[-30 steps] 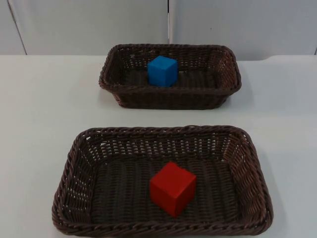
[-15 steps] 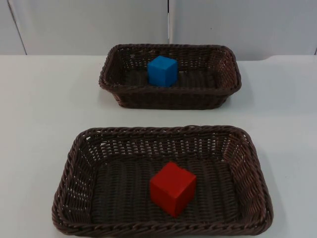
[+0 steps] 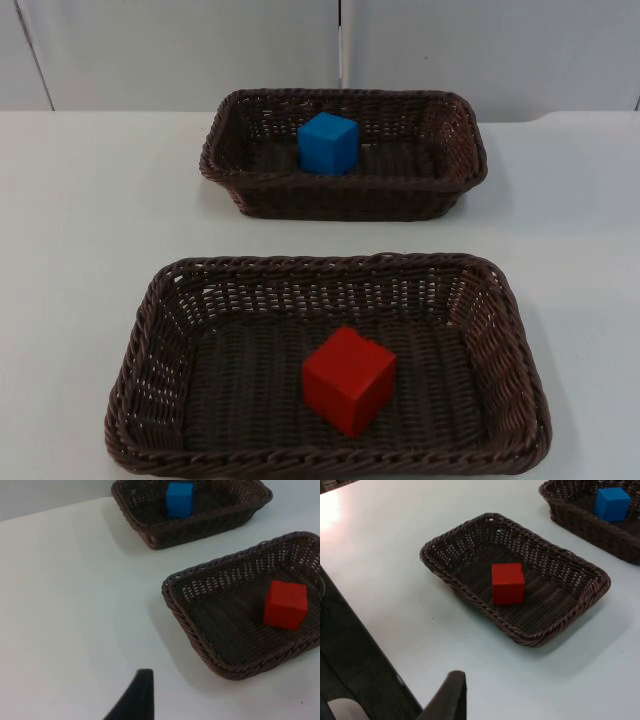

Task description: Pick up one cube with the left hand and place it into the upper basket. Pick up one cube with the right hand and place it into the lower basket.

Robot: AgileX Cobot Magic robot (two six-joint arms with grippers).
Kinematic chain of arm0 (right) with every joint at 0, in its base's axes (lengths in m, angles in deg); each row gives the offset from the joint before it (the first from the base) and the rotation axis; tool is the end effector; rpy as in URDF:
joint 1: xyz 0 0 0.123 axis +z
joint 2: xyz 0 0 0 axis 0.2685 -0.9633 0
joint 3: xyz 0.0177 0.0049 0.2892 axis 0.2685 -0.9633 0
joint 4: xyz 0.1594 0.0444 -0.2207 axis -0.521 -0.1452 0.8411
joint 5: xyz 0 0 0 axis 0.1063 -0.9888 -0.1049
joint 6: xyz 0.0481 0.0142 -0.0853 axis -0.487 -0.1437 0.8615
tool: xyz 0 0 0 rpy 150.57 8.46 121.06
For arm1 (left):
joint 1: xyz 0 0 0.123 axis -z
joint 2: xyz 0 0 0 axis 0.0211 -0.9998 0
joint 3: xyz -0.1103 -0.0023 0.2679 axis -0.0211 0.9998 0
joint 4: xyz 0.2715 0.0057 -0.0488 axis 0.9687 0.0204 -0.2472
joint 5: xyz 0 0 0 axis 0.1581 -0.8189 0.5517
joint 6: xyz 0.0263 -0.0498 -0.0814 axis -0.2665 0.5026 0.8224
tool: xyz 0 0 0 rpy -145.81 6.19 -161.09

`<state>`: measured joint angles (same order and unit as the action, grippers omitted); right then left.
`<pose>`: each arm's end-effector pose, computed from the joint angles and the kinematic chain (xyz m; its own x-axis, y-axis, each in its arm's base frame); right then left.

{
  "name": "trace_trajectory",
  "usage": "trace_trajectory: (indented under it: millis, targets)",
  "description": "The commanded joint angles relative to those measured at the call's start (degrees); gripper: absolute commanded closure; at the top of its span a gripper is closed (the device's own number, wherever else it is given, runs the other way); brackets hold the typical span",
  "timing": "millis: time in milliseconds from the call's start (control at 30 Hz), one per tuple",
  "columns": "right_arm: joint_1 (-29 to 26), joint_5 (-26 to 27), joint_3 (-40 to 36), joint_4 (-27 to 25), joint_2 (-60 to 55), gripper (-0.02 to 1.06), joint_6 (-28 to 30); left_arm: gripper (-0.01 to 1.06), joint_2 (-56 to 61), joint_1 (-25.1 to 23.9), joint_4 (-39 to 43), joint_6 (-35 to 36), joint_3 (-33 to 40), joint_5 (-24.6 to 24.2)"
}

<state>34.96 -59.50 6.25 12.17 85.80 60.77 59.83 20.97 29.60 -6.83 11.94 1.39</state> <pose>0.0112 0.0111 0.2908 -0.2883 -0.3503 -0.8912 -0.7633 0.6460 -0.0069 0.0145 -0.0135 0.2844 -0.4349 0.1788 -0.8826 0.4116 0.9112 -0.0182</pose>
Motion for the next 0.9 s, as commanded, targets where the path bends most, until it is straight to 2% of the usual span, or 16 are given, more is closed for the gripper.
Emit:
trace_trajectory:
  millis: [0, 867]
  targets:
    - [-0.1, -0.1, -0.4, 0.1, 0.2, -0.01, 0.0, 0.0, 0.1, 0.2, 0.2, 0.4, 0.3, 0.1]
    - [-0.1, 0.1, -0.4, 0.1, 0.2, -0.01, 0.0, 0.0, 0.1, 0.2, 0.2, 0.4, 0.3, 0.1]
